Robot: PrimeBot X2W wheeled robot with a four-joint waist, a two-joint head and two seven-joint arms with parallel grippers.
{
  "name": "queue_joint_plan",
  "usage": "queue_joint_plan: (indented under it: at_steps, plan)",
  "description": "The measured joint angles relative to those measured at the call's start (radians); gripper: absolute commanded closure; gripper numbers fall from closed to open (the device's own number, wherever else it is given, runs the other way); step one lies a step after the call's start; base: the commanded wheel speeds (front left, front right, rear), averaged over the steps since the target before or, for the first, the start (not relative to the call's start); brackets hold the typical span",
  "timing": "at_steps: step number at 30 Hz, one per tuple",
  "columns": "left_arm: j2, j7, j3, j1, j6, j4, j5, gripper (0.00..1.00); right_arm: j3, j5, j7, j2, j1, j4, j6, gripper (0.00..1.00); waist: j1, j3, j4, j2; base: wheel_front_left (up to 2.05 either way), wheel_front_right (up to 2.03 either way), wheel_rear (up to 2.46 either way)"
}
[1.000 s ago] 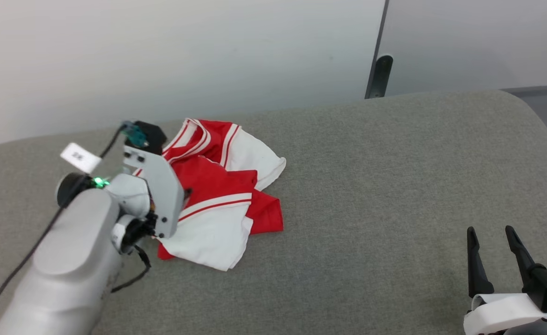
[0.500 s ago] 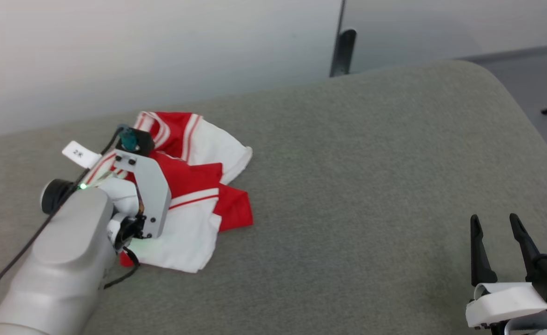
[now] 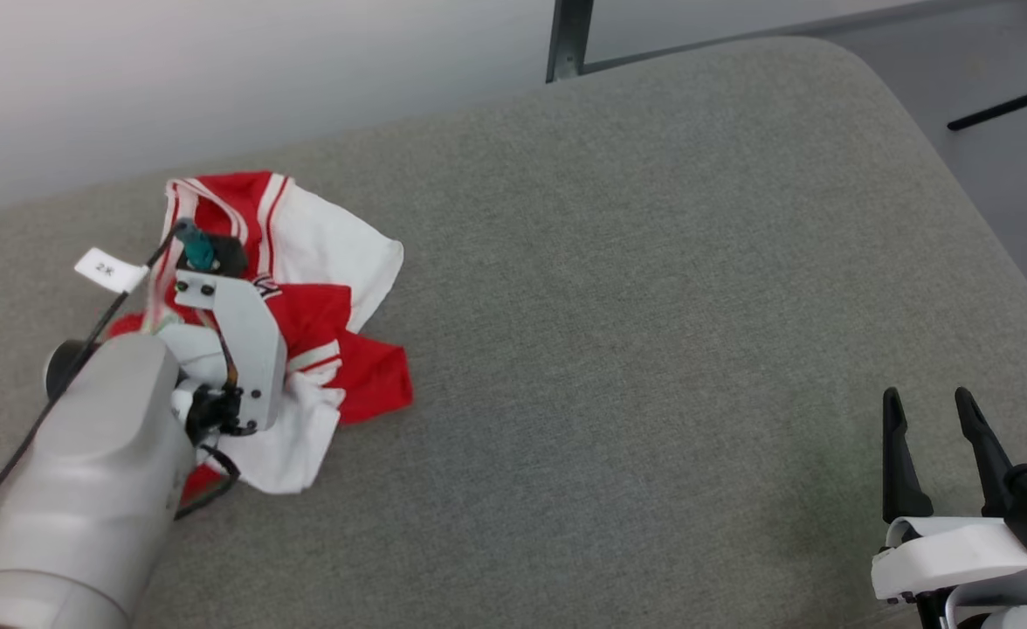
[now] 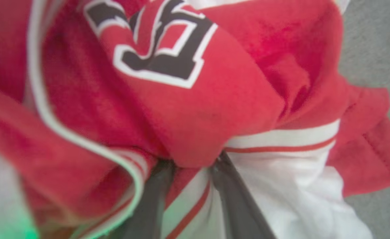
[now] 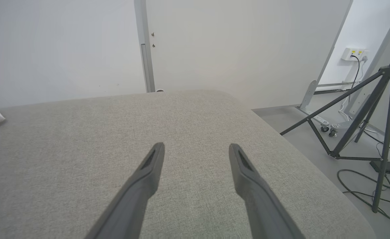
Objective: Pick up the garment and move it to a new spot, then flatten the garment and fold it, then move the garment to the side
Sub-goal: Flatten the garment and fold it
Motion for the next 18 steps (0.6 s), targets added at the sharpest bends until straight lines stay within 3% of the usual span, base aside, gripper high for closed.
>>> queue_joint_plan:
  at_steps: [7,12,18]
  plan:
    - [-0.015,0.047,-0.053,-0.028,-0.01,-0.018,-0.043,1.0,-0.012,0.0,0.0,0.0,0.0,0.008,0.0,0.0,0.0,0.0,0.017,0.0,0.0,0.0,0.0]
    - [0.001,0.141,-0.137,0.008,-0.01,-0.17,-0.14,1.0,-0.022,-0.004,0.0,0.001,0.005,0.011,0.0,0.0,0.0,-0.023,0.053,0.0,0.0,0.0,0.0]
    - [0.06,0.235,-0.211,0.065,-0.014,-0.391,-0.249,1.0,-0.028,-0.013,0.0,0.0,0.012,0.016,0.0,0.0,0.0,-0.051,0.099,0.0,0.0,0.0,0.0]
